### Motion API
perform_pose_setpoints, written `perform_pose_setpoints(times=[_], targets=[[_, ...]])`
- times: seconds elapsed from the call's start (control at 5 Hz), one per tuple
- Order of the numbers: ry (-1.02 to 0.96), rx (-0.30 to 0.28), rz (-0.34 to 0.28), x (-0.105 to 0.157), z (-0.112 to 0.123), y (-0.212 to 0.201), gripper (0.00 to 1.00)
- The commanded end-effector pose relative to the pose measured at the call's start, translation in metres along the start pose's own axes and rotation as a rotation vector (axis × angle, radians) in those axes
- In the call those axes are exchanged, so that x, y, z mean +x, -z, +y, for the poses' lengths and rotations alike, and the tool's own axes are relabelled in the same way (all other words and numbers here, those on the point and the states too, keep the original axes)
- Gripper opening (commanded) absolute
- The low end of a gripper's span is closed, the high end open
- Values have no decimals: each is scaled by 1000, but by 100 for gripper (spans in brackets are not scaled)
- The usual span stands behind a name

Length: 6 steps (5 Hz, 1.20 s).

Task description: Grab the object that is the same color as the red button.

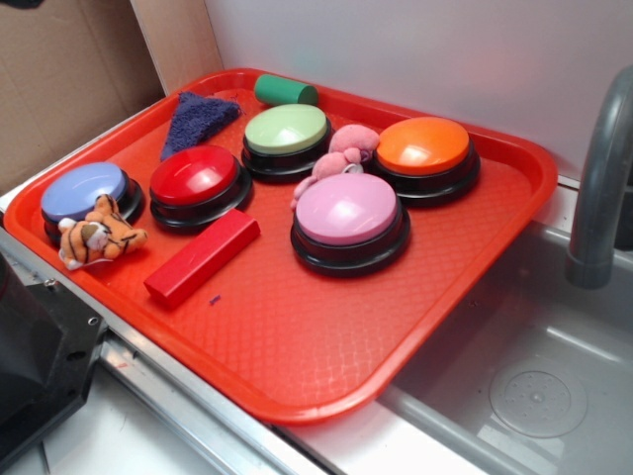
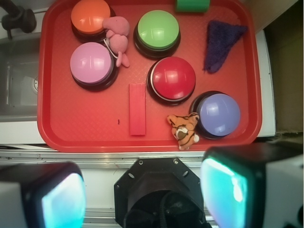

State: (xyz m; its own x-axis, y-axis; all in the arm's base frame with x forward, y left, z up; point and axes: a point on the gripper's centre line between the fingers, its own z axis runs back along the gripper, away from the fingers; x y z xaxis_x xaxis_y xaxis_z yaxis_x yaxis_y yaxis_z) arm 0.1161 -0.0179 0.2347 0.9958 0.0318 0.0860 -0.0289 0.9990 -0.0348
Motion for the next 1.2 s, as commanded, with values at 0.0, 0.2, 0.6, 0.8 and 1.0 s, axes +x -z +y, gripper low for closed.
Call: perform_pose_setpoints(times=[0.0, 0.2, 0.6, 0.8, 1.0], targets=[[0, 0, 0, 0, 0, 0, 100], [-25, -22, -51, 3, -3, 24, 100], [-108, 2, -54, 6, -9, 84, 100], [-160, 5, -5, 13, -5, 119, 100], [-158, 9, 0, 17, -3, 149, 100]])
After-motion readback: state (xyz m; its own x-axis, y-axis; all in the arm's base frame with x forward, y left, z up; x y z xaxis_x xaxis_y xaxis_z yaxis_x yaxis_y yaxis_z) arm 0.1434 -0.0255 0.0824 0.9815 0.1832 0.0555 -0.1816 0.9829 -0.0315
